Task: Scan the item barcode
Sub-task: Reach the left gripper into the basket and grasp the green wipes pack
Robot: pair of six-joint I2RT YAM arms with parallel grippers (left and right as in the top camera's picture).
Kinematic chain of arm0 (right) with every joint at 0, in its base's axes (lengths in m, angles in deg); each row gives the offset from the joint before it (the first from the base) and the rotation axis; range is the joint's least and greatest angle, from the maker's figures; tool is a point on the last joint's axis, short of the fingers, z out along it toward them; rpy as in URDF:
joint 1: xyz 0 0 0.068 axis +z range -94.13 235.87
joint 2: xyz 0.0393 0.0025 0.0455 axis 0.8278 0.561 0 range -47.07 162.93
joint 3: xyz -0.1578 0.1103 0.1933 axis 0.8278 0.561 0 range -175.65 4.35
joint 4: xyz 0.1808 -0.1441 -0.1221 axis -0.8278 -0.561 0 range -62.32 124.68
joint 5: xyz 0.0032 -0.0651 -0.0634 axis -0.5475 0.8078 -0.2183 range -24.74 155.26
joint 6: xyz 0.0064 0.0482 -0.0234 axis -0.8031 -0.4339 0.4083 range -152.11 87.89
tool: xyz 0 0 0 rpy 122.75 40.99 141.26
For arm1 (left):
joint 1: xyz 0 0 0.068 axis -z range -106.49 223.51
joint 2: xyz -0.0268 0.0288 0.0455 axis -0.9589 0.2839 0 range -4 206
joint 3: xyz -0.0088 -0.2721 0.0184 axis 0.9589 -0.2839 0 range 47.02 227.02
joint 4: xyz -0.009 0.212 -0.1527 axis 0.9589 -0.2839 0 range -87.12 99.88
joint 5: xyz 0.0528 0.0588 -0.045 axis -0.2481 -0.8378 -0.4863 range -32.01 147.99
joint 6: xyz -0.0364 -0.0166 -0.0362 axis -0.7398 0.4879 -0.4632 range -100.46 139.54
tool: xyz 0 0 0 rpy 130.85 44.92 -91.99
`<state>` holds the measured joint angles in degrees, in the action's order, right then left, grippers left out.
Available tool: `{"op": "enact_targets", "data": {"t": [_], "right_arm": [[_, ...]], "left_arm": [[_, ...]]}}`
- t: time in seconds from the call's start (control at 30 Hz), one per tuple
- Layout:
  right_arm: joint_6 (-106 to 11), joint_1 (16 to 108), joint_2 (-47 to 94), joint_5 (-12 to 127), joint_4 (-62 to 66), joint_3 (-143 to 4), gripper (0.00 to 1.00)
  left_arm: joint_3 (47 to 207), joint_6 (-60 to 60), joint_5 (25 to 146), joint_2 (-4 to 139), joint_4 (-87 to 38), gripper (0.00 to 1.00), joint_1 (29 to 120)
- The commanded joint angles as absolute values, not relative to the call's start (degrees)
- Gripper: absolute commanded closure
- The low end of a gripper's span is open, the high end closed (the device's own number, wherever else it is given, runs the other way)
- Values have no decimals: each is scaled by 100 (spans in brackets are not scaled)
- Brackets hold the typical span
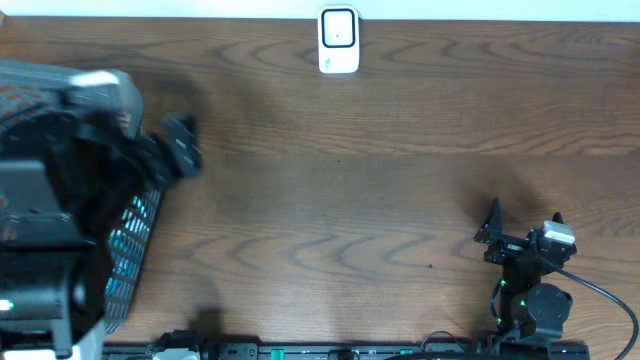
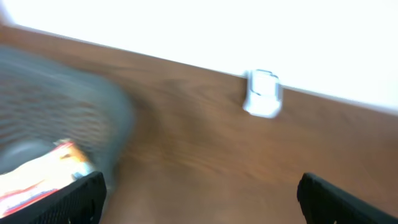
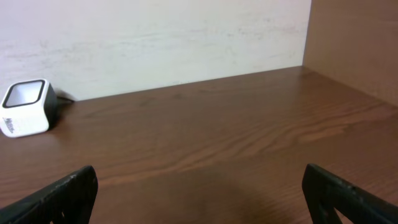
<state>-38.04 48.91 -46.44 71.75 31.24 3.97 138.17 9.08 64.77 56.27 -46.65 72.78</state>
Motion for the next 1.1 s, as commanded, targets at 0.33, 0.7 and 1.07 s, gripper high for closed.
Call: {"op": "enact_targets", "data": {"t": [0.33, 0.7, 1.07], "right_arm": [[-3889, 4845, -4668, 7242, 3104, 404, 1], [-3889, 4845, -4668, 7242, 3104, 404, 1], [-3892, 4845, -4668, 7242, 3104, 404, 1]], "left_arm": [[14888, -1986, 5203, 7304, -6481, 2, 4274], [13255, -2019, 6510, 8694, -6300, 19, 3341], [11535, -2082, 7004, 8700, -4704, 19, 3503]]}}
